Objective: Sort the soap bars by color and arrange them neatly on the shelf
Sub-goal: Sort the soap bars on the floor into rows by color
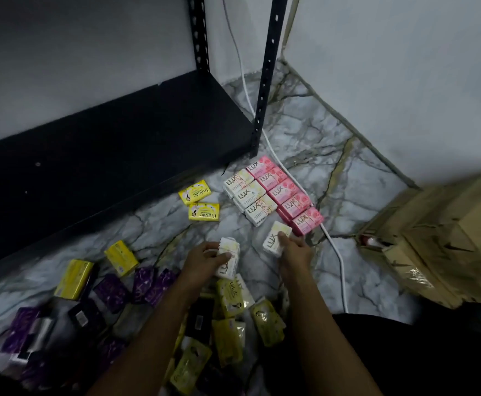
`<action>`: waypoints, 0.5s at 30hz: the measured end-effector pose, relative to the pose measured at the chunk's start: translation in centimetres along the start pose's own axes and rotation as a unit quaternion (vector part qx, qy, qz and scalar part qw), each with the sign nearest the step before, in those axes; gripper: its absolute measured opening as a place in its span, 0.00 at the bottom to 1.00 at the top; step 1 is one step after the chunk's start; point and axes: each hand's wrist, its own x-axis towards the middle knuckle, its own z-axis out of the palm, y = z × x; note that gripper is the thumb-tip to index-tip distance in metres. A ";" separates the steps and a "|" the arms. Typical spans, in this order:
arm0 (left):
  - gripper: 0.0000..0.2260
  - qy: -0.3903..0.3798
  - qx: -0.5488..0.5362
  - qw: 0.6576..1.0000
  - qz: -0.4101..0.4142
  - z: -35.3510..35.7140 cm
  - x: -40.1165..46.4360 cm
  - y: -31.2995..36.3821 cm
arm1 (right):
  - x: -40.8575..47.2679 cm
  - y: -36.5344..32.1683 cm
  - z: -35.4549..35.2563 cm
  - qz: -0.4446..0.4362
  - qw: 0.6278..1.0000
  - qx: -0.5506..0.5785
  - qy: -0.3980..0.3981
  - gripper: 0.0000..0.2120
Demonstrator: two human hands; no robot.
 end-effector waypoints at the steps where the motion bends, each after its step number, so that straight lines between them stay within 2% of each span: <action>1: 0.09 -0.008 0.003 1.000 -0.002 0.5 0.7 0.2 | 0.7 -0.3 0.7 -0.001 1.000 -0.008 0.020 0.09; 6: 0.09 -0.021 -0.004 1.000 -0.017 2.1 3.0 0.7 | 3.5 0.1 3.9 -0.015 0.996 0.006 0.090 0.13; 10: 0.09 -0.026 0.021 0.999 -0.009 2.5 3.9 0.8 | 3.8 -0.4 5.6 -0.018 0.989 -0.021 0.148 0.11; 13: 0.09 -0.028 0.033 0.999 -0.005 2.6 4.1 0.8 | 3.4 -0.7 6.0 -0.012 0.986 -0.048 0.158 0.10; 15: 0.09 -0.032 0.039 0.999 0.001 2.8 4.1 0.9 | 3.3 -0.7 5.6 -0.016 0.986 -0.068 0.150 0.12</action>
